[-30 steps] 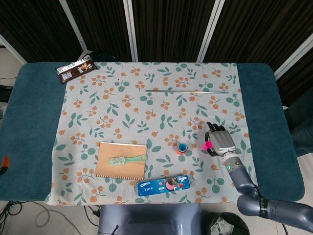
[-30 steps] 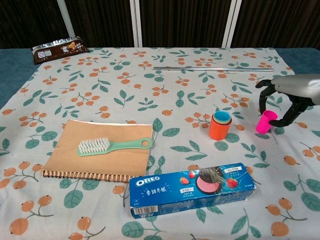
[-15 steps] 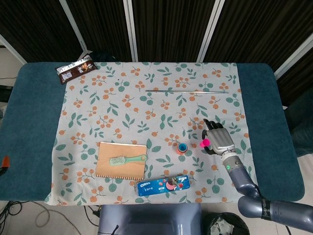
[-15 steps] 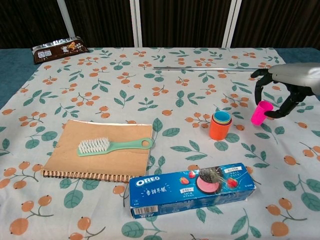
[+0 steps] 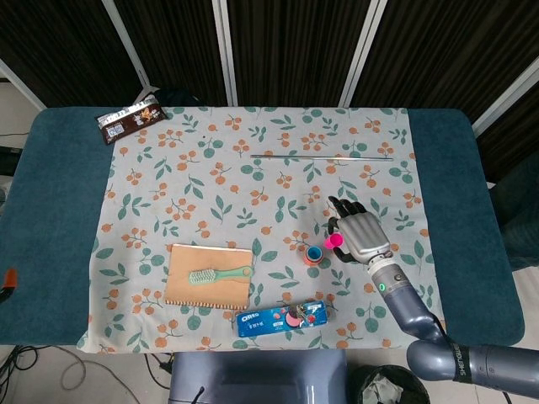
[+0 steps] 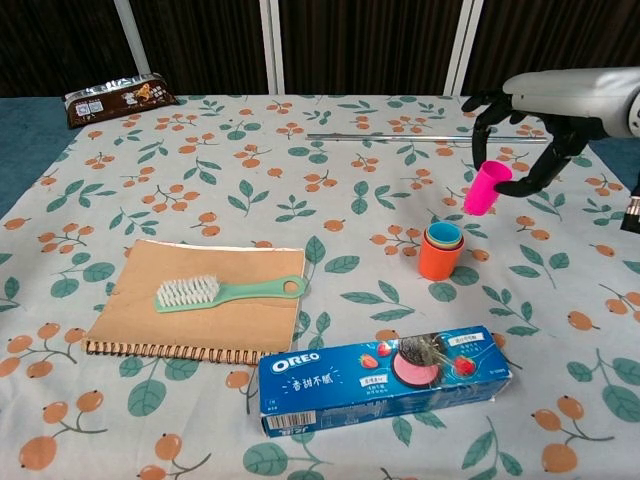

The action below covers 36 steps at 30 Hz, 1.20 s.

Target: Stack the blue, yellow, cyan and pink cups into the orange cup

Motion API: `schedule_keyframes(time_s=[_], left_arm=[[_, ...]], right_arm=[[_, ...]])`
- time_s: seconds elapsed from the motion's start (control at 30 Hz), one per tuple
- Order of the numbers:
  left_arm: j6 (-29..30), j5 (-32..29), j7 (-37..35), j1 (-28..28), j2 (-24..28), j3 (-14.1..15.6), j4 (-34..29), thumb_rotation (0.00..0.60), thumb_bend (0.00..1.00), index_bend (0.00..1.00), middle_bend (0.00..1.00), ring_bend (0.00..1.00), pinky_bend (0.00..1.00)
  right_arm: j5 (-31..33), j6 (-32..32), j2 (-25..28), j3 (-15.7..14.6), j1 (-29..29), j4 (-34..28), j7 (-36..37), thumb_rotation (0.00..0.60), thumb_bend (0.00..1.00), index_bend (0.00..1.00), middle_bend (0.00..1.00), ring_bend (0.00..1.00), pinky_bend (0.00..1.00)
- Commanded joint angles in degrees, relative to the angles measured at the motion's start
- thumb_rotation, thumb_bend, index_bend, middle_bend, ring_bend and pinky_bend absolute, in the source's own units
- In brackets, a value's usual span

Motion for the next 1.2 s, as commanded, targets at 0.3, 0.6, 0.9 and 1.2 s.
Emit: schedule_keyframes(time_s=[0.3,0.6,0.9,1.2], left_arm=[[0.0,-0.1,-0.2,0.0,0.1,0.0,-0.1,0.6,0.36,0.13,0.03,0.0,0.23],[-0.1,-0.3,-0.4,0.0,0.1,-0.2,-0.1,0.6,0.36,0.13,0.03,0.0,0.23],[0.0,-0.4,-0.4,0.0,0.2,-0.3,-0.2,0.6,0.36,0.13,0.03,0.0,0.23],[-0.1,-0.4,-0.5,0.0,0.2,-0.3,-0.2,0.6,0.36,0.13,0.03,0.0,0.23]], right_arm=[[3.6,0.1,-1.0,0.5,2.5,-1.9,-2.8,0.6,0.44,0.51,0.0,0.1,0.15],[4.8,0.3,-2.9,-0.2,3.3,-1.0,-3.4,0.6,0.44,0.51,0.0,0.1,0.15],[4.9,0.5,-4.0,-0.6,3.6,0.2,-3.2,0.6,0.44,0.51,0.0,0.1,0.15],[4.9,-0.2,-3.8,-1.7,3.9,0.7,-3.2,0.6,0.44,0.51,0.0,0.1,0.15]])
